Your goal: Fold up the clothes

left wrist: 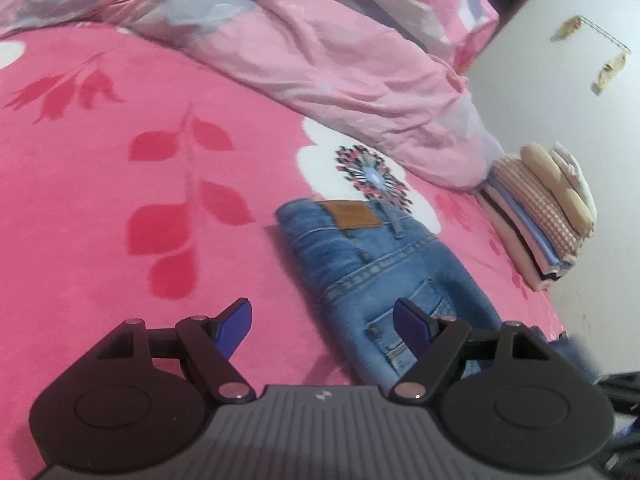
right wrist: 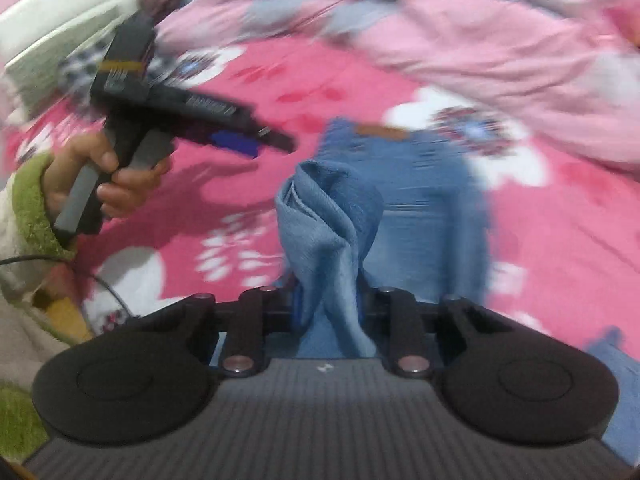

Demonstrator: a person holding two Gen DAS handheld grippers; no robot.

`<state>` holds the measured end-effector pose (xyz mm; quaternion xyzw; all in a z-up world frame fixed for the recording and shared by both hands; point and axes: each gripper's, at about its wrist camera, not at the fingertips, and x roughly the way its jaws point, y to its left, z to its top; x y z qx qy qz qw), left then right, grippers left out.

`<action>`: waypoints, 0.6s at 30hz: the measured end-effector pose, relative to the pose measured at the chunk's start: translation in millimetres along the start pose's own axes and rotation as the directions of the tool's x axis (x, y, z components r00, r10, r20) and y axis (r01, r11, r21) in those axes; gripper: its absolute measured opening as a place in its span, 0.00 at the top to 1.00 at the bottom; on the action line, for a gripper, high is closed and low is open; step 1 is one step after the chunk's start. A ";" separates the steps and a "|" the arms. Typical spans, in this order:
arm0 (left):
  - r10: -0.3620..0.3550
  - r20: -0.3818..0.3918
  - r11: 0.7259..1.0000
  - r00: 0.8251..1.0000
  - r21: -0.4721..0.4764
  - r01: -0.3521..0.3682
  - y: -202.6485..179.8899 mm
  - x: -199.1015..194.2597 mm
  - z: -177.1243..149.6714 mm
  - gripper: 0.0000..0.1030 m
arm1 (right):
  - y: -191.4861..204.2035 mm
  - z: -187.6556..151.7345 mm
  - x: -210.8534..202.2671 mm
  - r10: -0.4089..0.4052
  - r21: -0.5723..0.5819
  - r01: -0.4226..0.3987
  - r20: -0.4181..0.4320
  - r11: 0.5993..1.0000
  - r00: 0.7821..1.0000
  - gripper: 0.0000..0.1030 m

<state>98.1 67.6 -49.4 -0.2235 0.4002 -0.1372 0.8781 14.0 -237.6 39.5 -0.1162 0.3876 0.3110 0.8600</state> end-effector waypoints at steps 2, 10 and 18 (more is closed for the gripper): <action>0.005 0.000 1.000 1.000 0.014 -0.005 -7.8 4.7 1.1 0.24 | -25.2 -8.9 -24.2 -0.076 0.087 0.070 0.062 0.994 0.995 0.81; 0.034 -0.003 0.997 0.999 0.072 -0.033 -33.6 17.7 2.4 0.24 | -137.0 -43.6 -59.4 -0.262 0.371 0.173 0.203 0.912 0.944 0.81; 0.020 -0.015 0.996 1.000 0.084 -0.019 -42.4 20.4 3.6 0.24 | -213.4 -94.9 -7.8 -0.269 0.642 0.150 0.091 0.752 0.959 0.45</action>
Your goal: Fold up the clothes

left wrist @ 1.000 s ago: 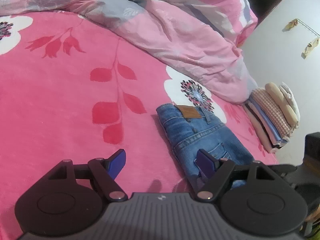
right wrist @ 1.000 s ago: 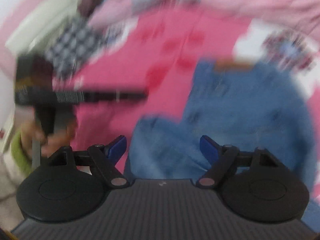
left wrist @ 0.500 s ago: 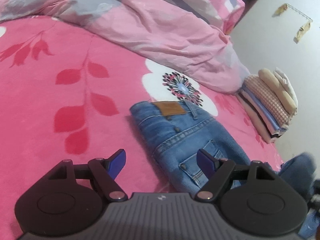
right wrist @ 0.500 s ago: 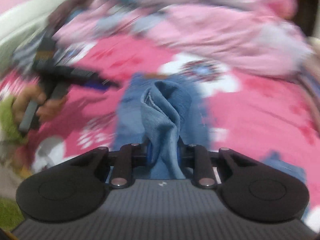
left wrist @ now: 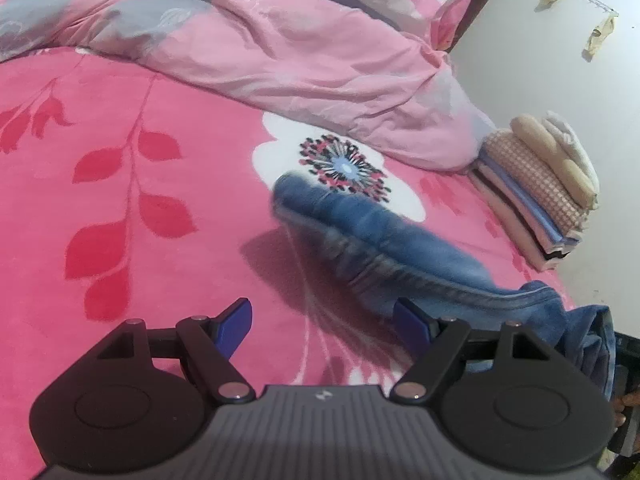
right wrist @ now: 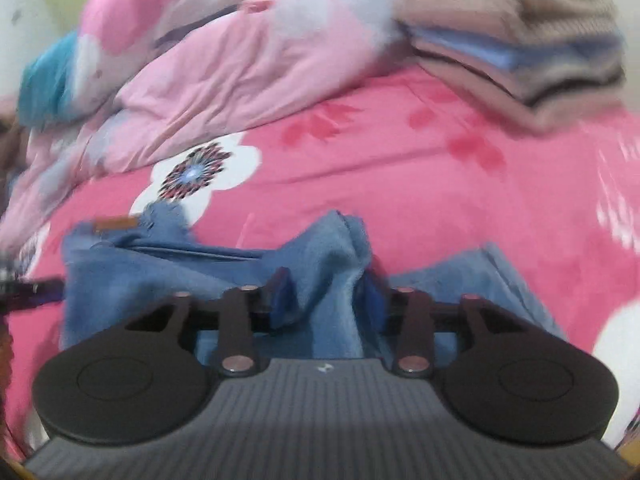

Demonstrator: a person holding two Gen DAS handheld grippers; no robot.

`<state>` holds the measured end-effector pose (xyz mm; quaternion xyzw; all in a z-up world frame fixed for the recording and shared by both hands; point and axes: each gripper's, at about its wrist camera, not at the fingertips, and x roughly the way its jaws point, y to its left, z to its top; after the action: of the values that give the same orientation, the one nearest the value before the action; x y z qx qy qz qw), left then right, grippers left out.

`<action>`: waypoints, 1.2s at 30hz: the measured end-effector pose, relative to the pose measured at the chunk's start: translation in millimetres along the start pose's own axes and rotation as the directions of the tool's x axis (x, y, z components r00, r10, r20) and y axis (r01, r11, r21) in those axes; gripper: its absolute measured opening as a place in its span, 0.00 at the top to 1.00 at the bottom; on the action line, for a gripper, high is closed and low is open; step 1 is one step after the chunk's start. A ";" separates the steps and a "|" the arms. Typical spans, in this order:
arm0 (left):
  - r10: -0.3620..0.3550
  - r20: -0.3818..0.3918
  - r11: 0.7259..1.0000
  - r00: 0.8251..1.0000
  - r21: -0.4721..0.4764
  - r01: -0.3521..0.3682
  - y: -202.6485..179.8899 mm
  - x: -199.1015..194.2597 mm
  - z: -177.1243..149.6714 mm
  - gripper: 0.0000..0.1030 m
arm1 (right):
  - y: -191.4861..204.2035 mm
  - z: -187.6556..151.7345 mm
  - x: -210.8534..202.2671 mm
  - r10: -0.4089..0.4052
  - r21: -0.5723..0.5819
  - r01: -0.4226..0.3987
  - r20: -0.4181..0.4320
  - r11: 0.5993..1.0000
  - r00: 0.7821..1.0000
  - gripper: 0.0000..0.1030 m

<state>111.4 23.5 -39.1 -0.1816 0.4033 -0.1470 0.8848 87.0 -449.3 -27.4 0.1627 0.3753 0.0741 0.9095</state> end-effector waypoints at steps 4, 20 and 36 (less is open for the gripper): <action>-0.040 0.027 0.999 0.999 -0.004 0.040 -1.0 -5.0 3.0 0.23 | -8.0 13.2 -42.1 0.002 0.088 -0.014 0.133 0.996 0.991 0.39; -0.007 0.012 0.986 1.000 0.166 0.005 -42.4 23.1 -4.2 0.21 | 103.7 73.4 135.6 0.257 0.034 -0.261 -0.341 0.965 0.904 0.44; -0.098 -0.028 0.995 0.995 0.018 0.098 8.6 23.4 -21.9 0.17 | 179.2 23.8 117.5 0.104 -0.437 -0.223 -0.280 0.871 0.954 0.92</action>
<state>110.3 17.2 -71.7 -0.1904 0.4043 -0.1967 0.8727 184.6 -257.1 -25.9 -0.0383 0.4418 0.2585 0.8582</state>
